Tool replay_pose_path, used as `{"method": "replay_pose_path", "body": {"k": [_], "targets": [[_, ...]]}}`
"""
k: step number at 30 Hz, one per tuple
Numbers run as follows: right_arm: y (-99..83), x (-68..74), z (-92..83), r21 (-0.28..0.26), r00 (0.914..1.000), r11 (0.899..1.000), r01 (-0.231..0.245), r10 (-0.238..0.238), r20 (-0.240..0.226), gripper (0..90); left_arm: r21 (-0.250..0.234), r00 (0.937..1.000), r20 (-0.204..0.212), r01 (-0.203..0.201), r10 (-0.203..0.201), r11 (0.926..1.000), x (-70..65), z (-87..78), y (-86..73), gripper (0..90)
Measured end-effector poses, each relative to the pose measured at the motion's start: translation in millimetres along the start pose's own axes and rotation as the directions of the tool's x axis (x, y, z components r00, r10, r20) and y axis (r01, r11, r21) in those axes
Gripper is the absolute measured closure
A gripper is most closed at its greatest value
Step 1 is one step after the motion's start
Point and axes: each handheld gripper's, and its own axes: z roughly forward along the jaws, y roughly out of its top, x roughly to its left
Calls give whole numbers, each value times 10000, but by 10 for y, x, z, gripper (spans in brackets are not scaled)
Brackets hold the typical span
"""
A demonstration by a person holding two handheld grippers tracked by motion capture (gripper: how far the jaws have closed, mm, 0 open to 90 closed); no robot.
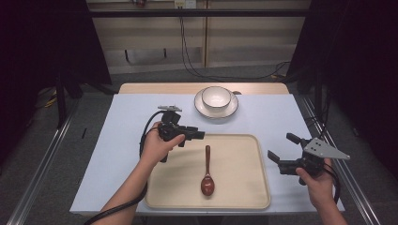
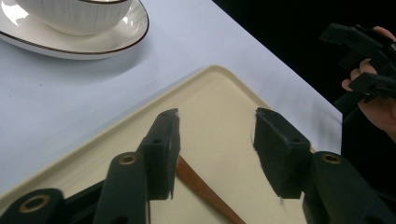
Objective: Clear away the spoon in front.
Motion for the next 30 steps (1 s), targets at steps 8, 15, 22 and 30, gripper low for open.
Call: {"method": "replay_pose_path", "body": {"k": [8, 15, 22, 30], "targets": [[-1, 7, 1, -18, 10000, 10000, -32, 32, -28, 33, -230, 9991, -250, -336, 330, 9992, -38, -45, -2, 399], [0, 13, -12, 39, 10000, 10000, -51, 51, 2, 33, -317, 9973, -280, -684, 676, 9972, -64, -88, -2, 350], [-2, 13, -3, 40, 10000, 10000, -49, 49, 7, 34, -448, 9940, -488, -1001, 979, 9940, -67, -165, -25, 293], [-4, 12, 4, 52, 10000, 10000, -3, 3, -71, 33, -674, 9945, -557, -919, 882, 9935, -54, -287, -54, 251]]}}
